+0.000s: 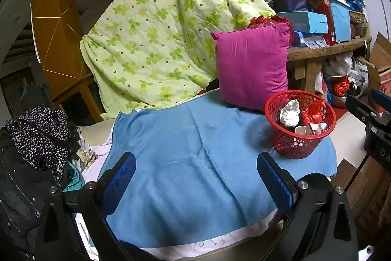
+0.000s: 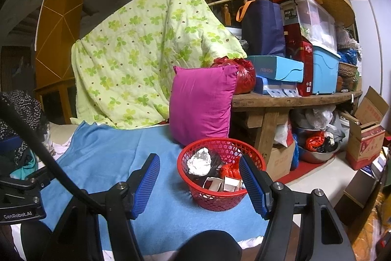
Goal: Collect trash
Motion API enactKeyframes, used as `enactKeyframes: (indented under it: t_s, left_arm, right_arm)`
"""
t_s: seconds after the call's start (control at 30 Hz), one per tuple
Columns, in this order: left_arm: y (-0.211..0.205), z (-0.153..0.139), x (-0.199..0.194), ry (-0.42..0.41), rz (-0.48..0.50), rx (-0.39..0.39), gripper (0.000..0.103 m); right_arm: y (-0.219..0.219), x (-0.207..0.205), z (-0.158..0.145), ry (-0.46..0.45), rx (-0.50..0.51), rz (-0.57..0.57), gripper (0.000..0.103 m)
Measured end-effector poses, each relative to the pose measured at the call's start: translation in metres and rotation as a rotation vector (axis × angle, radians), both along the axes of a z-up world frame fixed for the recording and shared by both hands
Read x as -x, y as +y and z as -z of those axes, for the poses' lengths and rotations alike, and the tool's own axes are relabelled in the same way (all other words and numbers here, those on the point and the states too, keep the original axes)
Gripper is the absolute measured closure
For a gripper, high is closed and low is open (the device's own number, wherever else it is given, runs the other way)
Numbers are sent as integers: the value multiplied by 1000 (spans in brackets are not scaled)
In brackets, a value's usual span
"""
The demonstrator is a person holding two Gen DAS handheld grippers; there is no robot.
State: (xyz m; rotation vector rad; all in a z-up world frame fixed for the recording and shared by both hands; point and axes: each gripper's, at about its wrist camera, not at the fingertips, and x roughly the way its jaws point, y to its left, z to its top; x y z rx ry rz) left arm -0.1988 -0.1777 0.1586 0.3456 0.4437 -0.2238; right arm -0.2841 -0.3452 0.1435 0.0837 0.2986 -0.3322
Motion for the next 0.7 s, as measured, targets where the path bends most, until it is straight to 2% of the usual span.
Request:
enactKeyframes:
  t_s: [0.7]
  left_arm:
    - [4, 2, -1, 1, 4, -1, 4]
  right_arm:
    - [5, -1, 0, -1, 1, -2, 32]
